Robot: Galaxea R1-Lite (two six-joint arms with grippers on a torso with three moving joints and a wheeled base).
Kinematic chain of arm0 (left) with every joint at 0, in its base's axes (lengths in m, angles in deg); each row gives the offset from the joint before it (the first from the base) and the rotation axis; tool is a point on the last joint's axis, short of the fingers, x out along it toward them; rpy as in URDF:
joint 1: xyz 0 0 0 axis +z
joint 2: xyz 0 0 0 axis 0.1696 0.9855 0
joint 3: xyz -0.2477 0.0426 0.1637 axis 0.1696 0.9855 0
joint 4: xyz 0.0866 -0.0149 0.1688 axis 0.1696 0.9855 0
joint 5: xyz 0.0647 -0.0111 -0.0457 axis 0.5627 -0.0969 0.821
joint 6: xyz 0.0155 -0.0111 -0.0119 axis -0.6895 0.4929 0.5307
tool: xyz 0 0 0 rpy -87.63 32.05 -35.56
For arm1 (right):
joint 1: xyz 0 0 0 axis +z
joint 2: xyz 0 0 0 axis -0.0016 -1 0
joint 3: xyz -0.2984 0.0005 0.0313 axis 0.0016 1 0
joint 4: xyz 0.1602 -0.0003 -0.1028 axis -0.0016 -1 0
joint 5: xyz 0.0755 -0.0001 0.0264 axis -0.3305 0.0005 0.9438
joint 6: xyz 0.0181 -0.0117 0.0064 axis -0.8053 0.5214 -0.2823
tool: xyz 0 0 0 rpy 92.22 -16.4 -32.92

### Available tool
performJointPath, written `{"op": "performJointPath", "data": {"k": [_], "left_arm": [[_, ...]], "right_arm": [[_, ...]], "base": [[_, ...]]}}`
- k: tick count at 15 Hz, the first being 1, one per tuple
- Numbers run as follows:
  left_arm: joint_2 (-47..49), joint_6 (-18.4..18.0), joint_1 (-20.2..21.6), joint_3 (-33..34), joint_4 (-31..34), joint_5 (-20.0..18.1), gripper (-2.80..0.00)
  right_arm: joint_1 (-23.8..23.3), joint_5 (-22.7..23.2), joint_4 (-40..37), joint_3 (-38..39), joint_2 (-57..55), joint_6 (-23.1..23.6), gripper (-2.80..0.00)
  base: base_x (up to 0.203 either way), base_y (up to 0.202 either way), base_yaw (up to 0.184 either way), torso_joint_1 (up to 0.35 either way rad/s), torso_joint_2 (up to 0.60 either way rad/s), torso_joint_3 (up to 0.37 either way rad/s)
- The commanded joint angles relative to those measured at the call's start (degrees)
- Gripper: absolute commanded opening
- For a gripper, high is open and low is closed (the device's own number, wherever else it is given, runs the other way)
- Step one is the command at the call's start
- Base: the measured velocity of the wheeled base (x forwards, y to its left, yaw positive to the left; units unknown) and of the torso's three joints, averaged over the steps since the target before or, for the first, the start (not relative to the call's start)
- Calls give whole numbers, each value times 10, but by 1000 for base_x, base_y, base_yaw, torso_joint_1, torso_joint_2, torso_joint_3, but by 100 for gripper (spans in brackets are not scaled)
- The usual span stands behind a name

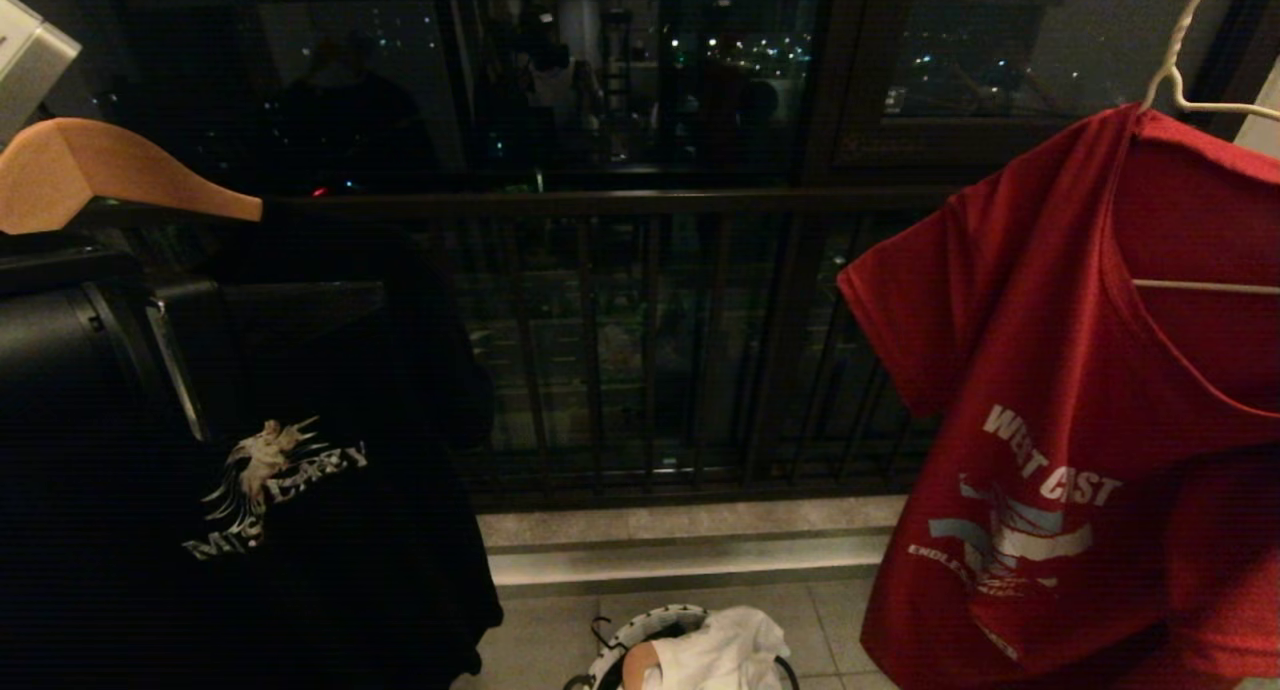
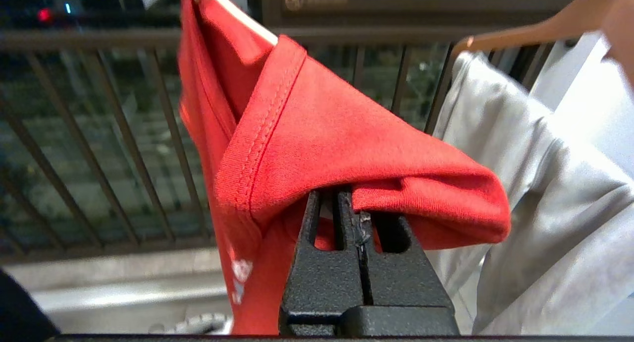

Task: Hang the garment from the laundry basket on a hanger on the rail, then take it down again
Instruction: Take the clothes off the clothes rack

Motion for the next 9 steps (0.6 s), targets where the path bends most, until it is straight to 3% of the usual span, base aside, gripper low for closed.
{"op": "performJointPath", "data": {"k": [1, 4, 9], "left_arm": [[-1, 1, 0, 0, 0, 0, -280], [-1, 1, 0, 0, 0, 0, -280], [-1, 1, 0, 1, 0, 0, -280]], "right_arm": [[1, -1, -2, -9, 16, 0, -280], [1, -1, -4, 0, 19, 0, -280], [1, 6, -2, 86, 22, 1, -280]], "base": [[0, 0, 0, 0, 0, 0], [0, 0, 0, 0, 0, 0], [0, 0, 0, 0, 0, 0]]}}
